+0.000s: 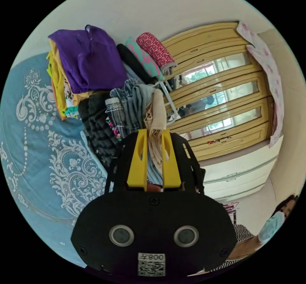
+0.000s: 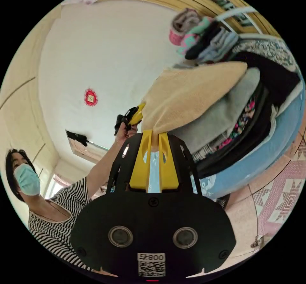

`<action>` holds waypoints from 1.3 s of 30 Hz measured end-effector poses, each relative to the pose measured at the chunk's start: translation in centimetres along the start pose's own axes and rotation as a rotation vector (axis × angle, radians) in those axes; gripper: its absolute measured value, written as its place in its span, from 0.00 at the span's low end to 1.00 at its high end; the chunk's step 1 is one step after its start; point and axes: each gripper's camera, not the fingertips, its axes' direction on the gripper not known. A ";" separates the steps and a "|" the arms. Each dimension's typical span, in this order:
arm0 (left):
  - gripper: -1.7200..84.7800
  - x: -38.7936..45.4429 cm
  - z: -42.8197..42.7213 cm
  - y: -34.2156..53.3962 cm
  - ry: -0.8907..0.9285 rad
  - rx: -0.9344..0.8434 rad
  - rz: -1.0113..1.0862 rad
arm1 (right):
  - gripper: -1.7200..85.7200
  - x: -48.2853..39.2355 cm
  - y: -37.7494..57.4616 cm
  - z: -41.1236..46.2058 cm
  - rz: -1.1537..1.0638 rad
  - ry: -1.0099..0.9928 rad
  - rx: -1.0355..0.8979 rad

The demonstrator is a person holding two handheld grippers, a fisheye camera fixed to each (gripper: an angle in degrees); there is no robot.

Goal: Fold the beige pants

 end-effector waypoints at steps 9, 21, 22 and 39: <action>0.11 5.1 0.7 -9.9 0.048 0.022 0.082 | 0.05 5.8 0.1 -0.3 -0.025 -0.025 -0.048; 0.07 18.1 -4.1 -13.7 -0.034 0.277 0.266 | 0.02 7.9 -0.4 -8.0 -0.013 0.093 0.134; 0.06 20.1 -3.7 -14.3 -0.063 0.263 0.313 | 0.02 7.1 -1.2 -8.2 -0.049 0.127 0.141; 0.02 32.0 7.9 -23.1 -0.606 0.037 0.506 | 0.02 0.4 -24.0 17.1 -0.625 0.904 -0.198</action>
